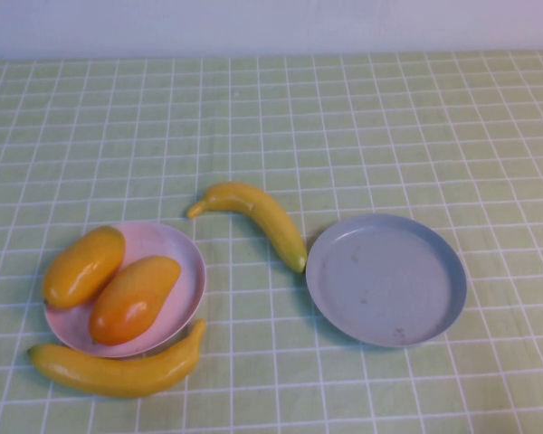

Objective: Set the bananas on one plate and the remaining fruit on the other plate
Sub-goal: Put another type of fruit in the right plate

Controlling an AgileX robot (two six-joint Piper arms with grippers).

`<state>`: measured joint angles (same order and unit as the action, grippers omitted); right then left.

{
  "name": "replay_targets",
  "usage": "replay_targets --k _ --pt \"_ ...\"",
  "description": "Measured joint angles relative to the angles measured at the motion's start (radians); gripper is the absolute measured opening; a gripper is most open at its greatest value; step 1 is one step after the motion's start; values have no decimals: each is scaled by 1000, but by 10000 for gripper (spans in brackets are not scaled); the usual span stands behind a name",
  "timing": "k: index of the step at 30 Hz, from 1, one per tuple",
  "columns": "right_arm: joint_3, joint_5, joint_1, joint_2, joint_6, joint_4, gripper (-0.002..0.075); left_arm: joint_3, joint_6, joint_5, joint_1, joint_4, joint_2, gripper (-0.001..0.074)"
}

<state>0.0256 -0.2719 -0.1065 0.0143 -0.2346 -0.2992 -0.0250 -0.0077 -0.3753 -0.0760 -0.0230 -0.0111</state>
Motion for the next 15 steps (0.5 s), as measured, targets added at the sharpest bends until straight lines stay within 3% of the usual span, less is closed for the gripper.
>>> replay_targets --k 8,15 --pt "0 147 0 0 0 -449 -17 0 -2 0 0 0 0 0" --pt "-14 125 0 0 0 -652 -17 0 -2 0 0 0 0 0"
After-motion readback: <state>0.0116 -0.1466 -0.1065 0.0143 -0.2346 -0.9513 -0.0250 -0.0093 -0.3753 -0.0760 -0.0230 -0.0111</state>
